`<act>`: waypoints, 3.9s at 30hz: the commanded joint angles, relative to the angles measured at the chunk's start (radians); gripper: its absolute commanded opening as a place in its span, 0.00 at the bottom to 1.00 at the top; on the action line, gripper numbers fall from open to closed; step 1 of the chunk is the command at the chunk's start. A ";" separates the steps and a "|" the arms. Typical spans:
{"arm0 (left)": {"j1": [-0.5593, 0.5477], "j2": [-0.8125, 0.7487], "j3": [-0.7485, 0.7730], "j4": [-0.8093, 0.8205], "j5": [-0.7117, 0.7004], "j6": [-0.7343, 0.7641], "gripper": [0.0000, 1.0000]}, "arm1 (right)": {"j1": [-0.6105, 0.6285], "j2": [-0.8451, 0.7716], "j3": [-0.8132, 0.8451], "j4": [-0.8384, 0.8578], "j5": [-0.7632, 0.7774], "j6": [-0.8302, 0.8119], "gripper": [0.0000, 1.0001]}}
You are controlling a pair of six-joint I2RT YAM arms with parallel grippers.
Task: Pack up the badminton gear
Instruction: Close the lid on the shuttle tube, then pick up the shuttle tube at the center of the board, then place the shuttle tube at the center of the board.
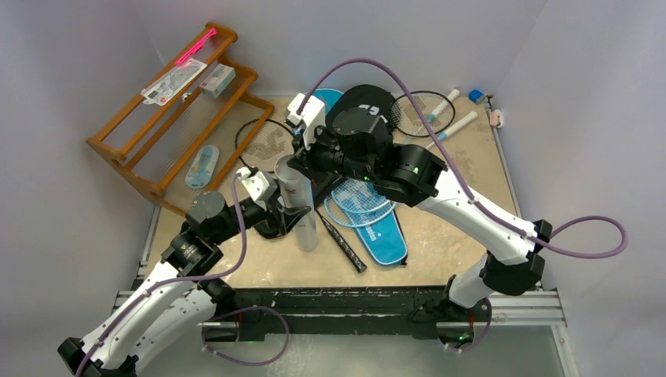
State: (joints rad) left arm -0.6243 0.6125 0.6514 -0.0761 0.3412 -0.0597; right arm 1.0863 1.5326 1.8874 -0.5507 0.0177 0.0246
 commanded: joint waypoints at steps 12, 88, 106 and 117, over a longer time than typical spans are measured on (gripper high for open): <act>-0.004 0.007 0.039 0.030 0.022 -0.008 0.72 | 0.004 0.036 0.053 -0.118 0.013 0.031 0.00; -0.004 0.167 0.133 0.364 0.087 -0.552 0.82 | 0.002 -0.474 -0.879 0.388 0.236 0.254 0.65; -0.005 0.022 0.107 -0.019 -0.130 -0.354 0.90 | -0.411 -0.369 -0.729 -0.152 0.729 0.388 0.60; -0.004 0.058 0.139 -0.113 -0.044 -0.283 0.90 | -0.777 -0.230 -0.793 -0.173 0.768 0.386 0.59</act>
State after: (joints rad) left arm -0.6243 0.6483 0.7654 -0.1577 0.2478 -0.3893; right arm 0.4427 1.2396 1.0954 -0.6964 0.7547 0.3889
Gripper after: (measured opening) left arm 0.900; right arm 0.691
